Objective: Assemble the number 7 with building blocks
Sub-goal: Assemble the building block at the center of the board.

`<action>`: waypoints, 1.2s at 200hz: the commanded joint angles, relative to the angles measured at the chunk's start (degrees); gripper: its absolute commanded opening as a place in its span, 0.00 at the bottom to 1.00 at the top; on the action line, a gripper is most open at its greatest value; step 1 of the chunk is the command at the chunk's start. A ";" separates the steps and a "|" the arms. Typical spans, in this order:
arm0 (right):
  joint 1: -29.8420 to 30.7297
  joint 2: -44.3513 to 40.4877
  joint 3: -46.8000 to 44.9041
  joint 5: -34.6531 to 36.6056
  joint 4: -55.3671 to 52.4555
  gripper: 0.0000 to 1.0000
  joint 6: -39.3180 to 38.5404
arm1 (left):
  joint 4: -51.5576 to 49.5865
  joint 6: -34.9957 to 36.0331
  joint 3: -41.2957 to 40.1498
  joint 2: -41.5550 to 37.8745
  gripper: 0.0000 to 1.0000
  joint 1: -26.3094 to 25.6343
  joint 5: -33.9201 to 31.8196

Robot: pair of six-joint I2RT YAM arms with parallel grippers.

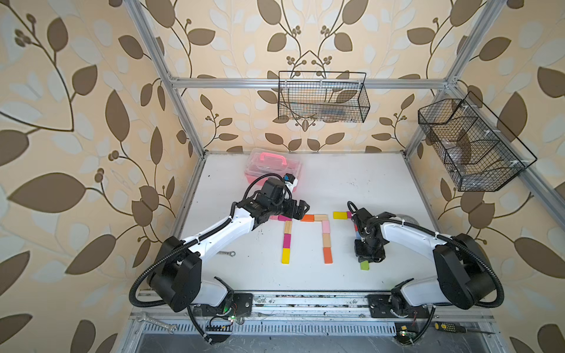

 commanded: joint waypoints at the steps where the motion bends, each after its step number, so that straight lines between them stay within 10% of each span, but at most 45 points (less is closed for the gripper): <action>1: -0.87 2.60 -0.74 -0.28 3.08 0.18 -1.06 | 1.32 -0.74 -0.20 -2.10 0.99 -0.15 0.07; 116: -1.58 6.13 2.93 1.47 2.47 0.19 -2.49 | 1.85 -0.83 0.14 -0.70 0.99 -0.15 0.18; 161: -1.75 7.44 2.71 1.41 2.48 0.31 -2.15 | 1.58 -0.47 -0.19 -1.05 0.99 -0.17 -0.09; 196: -1.78 7.02 2.17 1.37 2.15 0.61 -1.33 | 1.41 -0.19 -0.45 -1.38 0.99 -0.17 -0.35; 240: -1.03 3.59 -0.37 -0.53 2.77 0.62 1.81 | 1.41 0.32 -0.57 -1.61 0.99 -0.09 -0.51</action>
